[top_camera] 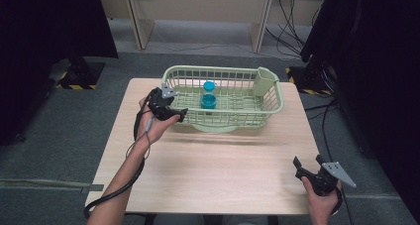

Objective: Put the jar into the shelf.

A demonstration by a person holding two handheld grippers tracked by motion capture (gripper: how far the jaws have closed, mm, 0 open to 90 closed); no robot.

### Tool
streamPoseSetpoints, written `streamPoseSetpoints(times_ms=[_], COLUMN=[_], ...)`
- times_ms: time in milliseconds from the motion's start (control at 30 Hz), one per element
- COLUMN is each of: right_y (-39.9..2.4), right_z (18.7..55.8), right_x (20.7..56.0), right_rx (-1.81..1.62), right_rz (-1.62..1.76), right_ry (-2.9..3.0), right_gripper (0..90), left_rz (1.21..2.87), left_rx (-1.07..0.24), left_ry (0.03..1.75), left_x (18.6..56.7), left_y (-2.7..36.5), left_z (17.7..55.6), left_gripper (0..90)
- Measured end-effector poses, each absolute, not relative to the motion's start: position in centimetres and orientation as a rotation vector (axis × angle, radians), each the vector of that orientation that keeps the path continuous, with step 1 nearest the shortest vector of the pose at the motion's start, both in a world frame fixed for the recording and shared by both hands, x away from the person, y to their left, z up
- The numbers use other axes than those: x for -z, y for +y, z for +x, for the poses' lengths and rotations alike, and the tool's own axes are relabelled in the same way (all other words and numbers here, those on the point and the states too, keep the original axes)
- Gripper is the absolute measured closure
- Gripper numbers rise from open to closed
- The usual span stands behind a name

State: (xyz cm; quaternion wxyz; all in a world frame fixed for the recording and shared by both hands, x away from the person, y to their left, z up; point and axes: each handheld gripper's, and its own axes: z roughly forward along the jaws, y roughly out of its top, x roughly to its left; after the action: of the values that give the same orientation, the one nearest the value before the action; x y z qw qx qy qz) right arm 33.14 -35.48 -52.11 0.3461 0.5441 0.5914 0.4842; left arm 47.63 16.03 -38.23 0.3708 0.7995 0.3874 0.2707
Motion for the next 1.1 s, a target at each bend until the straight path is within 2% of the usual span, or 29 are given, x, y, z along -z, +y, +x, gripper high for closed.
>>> streamPoseSetpoints(times_ms=[1100], right_y=[-35.4], right_z=[33.1], right_x=[52.1], right_rx=[-1.254], right_rz=[1.412], right_ry=[1.536], right_gripper=[7.8], left_rz=[1.963], left_rx=[-0.677], left_ry=[1.04], left_x=[40.2], left_y=[20.5], left_z=[44.0], left_gripper=[16.7])
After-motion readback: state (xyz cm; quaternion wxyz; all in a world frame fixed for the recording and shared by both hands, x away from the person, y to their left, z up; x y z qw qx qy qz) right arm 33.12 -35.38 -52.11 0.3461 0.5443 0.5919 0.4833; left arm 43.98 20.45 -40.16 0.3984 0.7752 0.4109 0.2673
